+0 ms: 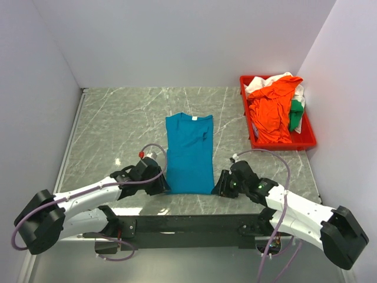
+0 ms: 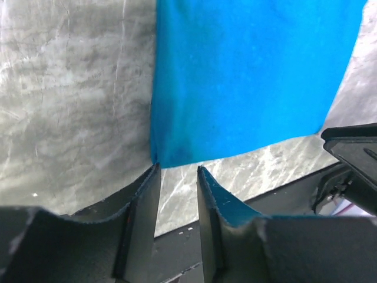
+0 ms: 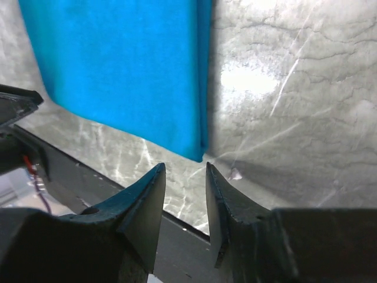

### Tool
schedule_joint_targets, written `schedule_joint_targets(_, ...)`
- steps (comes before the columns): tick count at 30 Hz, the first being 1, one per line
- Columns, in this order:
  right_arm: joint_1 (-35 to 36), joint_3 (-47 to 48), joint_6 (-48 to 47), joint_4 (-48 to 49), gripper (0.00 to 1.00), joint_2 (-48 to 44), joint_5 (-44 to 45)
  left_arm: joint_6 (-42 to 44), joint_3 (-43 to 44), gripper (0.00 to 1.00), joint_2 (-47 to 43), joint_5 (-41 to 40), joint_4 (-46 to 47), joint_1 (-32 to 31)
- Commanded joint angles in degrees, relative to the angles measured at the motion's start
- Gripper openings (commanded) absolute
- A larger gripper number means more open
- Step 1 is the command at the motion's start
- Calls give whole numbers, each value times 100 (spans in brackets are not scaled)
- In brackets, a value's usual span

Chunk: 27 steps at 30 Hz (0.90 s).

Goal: Fold and stack the t-shirts
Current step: Fold the tshirt

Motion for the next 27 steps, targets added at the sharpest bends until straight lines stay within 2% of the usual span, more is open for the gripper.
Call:
schedule_joint_targets(1,44,-119,286,-26,41,-230,112,-202,-42,38,-190,-66,-210,-28)
schedule_joint_targets(6,44,-216,409,273,42,-125,103,-448,-419,41,-32,233,335,-28)
schedule_joint_targets(14,44,-409,611,835,43,165,164,-615,-675,46,214,181,942,-28)
schedule_joint_targets(24,44,-735,858,1240,42,147,357,-624,-877,39,328,-242,959,-28)
schedule_joint_targets(27,36,-717,823,1293,38,191,419,-633,-886,32,408,-233,1047,-71)
